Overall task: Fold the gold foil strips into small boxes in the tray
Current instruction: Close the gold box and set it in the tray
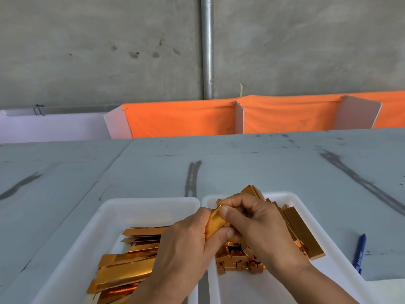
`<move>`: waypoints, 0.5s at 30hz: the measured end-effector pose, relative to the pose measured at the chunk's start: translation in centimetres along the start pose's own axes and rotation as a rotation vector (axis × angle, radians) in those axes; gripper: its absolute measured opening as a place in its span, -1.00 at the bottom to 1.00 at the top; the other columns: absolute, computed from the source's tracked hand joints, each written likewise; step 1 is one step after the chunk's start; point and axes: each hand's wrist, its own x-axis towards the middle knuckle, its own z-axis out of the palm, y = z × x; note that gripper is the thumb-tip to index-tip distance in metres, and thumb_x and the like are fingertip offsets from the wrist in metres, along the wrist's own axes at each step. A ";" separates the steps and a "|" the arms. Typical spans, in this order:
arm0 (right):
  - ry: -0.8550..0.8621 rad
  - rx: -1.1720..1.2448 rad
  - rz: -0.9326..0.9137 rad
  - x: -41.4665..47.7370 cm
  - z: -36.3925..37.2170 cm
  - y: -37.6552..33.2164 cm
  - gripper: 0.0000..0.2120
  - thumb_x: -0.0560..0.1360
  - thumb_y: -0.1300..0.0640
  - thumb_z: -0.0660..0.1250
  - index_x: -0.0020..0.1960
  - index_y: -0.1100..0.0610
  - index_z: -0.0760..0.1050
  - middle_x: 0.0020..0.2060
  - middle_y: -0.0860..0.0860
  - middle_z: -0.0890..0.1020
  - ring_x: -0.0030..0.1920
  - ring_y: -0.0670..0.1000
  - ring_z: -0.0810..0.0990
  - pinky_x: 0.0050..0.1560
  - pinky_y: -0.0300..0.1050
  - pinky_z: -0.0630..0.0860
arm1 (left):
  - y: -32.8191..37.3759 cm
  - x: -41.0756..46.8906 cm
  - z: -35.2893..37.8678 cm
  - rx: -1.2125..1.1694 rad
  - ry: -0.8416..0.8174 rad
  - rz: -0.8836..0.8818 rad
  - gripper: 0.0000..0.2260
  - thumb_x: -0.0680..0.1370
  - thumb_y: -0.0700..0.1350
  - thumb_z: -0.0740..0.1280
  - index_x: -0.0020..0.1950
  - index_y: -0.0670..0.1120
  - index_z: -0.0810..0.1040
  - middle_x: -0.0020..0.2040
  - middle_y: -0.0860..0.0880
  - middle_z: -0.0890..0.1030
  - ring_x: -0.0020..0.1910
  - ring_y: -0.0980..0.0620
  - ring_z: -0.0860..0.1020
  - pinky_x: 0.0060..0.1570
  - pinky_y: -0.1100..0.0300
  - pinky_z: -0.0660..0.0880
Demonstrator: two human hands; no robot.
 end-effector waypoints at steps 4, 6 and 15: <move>0.091 -0.021 -0.018 0.4 -0.8 0.1 -0.91 0.52 0.10 0.42 -0.13 -0.03 0.68 -0.43 -0.07 0.60 -0.43 -0.14 0.53 -0.34 -0.34 0.50 | -0.3 0.2 -0.7 -0.389 -0.075 -0.082 -0.56 0.36 0.44 0.20 0.19 0.36 0.42 -0.27 0.18 0.55 -0.34 0.17 0.55 -0.42 0.34 0.44; 0.120 -0.027 -0.021 0.6 -1.2 0.1 -0.91 0.52 0.08 0.41 -0.12 -0.04 0.68 -0.42 0.00 0.59 -0.44 -0.13 0.51 -0.34 -0.33 0.50 | -0.5 0.3 -0.9 -0.560 -0.122 -0.164 -0.62 0.37 0.34 0.26 0.19 0.47 0.40 -0.24 0.12 0.59 -0.36 0.11 0.59 -0.41 0.29 0.51; 0.117 -0.019 0.001 0.8 -1.1 0.3 -0.89 0.54 0.04 0.37 -0.07 -0.03 0.68 -0.41 -0.01 0.60 -0.43 -0.13 0.54 -0.31 -0.34 0.53 | -0.4 0.1 -0.5 -0.625 -0.095 -0.174 -0.65 0.39 0.29 0.23 0.17 0.50 0.36 -0.24 0.22 0.61 -0.32 0.14 0.58 -0.33 0.36 0.48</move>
